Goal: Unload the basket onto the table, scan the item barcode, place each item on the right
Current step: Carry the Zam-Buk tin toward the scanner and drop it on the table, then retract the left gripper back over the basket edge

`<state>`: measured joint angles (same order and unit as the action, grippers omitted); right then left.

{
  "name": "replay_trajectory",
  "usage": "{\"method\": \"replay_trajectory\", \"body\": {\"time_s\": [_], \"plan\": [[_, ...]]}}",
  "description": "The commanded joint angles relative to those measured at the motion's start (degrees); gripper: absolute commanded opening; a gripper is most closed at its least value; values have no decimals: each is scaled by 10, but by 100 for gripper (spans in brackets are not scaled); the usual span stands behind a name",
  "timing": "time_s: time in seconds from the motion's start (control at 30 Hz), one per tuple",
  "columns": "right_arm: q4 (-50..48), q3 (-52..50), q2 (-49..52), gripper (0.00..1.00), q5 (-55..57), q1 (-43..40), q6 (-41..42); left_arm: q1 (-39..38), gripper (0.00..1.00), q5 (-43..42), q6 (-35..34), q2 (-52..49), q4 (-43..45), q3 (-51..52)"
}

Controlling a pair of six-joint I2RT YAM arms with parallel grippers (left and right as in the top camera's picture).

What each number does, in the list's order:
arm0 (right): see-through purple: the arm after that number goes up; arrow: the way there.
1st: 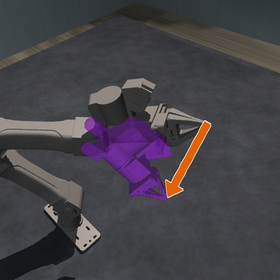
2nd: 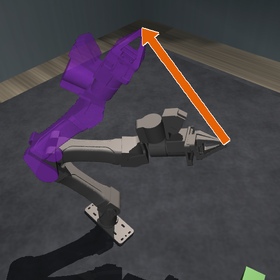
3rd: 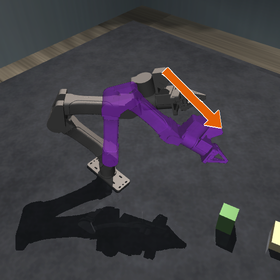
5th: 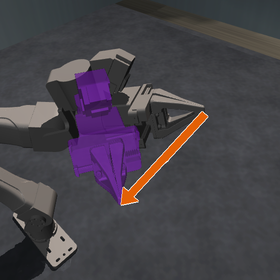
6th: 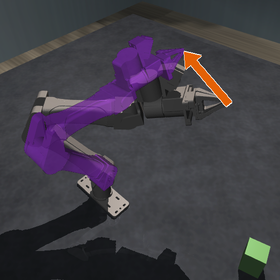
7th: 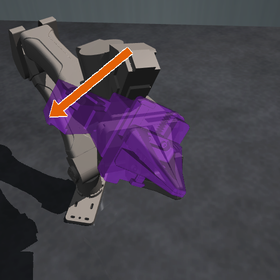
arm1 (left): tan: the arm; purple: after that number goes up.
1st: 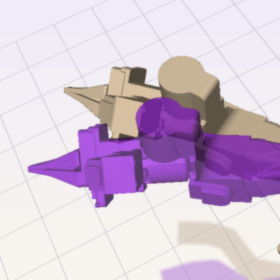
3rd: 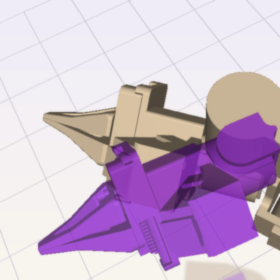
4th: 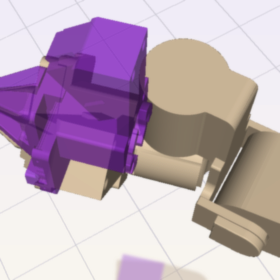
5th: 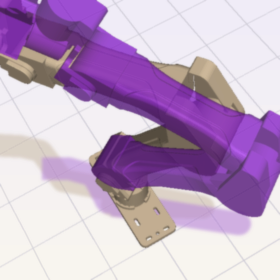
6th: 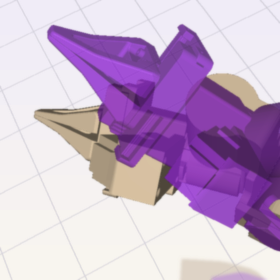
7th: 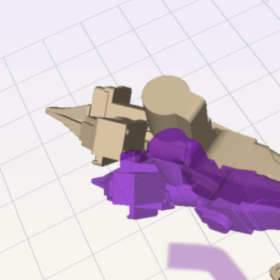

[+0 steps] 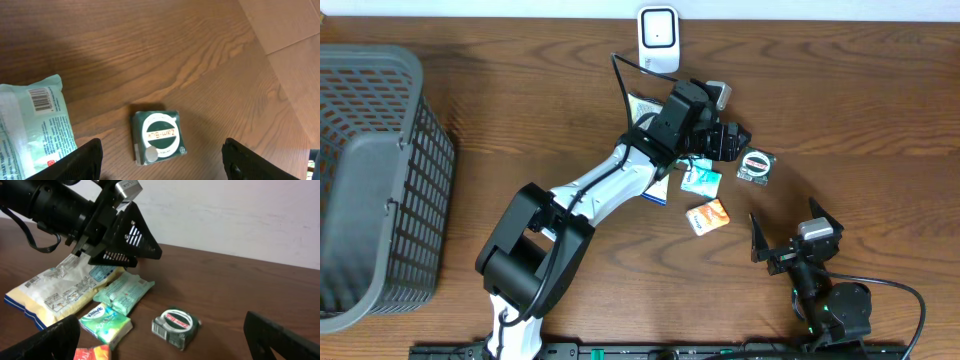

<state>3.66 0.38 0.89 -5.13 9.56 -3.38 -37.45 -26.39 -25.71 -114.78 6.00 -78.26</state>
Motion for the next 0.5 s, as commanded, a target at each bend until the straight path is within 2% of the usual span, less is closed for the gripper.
{"method": "replay_trajectory", "body": {"time_s": [0.0,0.1,0.23,0.47], "plan": [[2,-1,-2,99,1,4,5,15,76,5,1,34,-1,-5],[2,-1,-2,99,1,4,5,37,76,5,4,81,-32,-5],[2,-1,-2,99,1,4,5,82,76,5,57,165,-142,-5],[2,-1,-2,99,1,4,5,229,88,5,135,338,-423,-5]]}}
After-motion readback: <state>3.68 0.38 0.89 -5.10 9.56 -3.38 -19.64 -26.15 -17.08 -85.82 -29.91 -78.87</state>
